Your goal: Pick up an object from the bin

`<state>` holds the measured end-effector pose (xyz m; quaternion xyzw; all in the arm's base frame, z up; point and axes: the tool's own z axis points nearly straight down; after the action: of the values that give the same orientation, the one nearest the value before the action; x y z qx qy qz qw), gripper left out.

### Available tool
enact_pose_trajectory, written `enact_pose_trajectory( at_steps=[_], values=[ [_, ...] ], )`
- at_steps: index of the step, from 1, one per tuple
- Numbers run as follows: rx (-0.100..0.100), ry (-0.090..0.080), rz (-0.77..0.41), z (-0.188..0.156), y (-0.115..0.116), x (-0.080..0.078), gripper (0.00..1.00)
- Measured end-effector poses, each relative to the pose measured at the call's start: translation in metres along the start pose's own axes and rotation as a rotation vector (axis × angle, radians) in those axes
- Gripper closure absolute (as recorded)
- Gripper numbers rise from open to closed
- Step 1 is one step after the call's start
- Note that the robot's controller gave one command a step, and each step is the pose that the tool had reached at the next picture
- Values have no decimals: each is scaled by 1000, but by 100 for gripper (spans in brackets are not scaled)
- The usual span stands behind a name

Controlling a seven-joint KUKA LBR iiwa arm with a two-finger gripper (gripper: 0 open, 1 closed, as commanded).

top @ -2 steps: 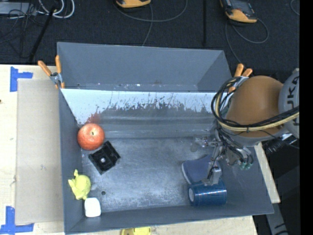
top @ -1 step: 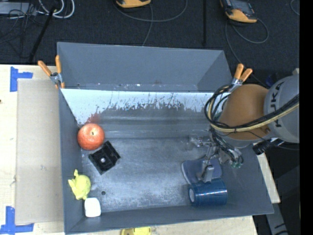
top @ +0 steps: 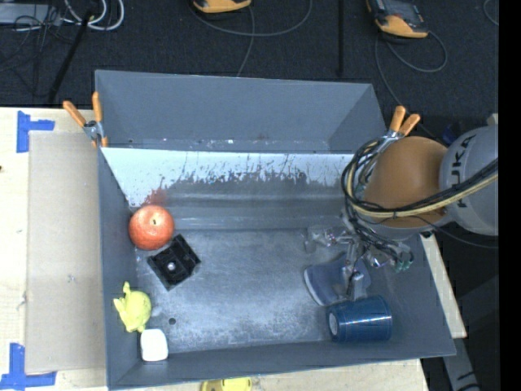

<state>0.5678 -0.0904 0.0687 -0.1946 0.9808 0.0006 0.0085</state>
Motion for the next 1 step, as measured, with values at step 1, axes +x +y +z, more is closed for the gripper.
enact_pose_trajectory(
  at_steps=[1],
  values=[
    [-1,7,-76,0,-21,4,0]
  ],
)
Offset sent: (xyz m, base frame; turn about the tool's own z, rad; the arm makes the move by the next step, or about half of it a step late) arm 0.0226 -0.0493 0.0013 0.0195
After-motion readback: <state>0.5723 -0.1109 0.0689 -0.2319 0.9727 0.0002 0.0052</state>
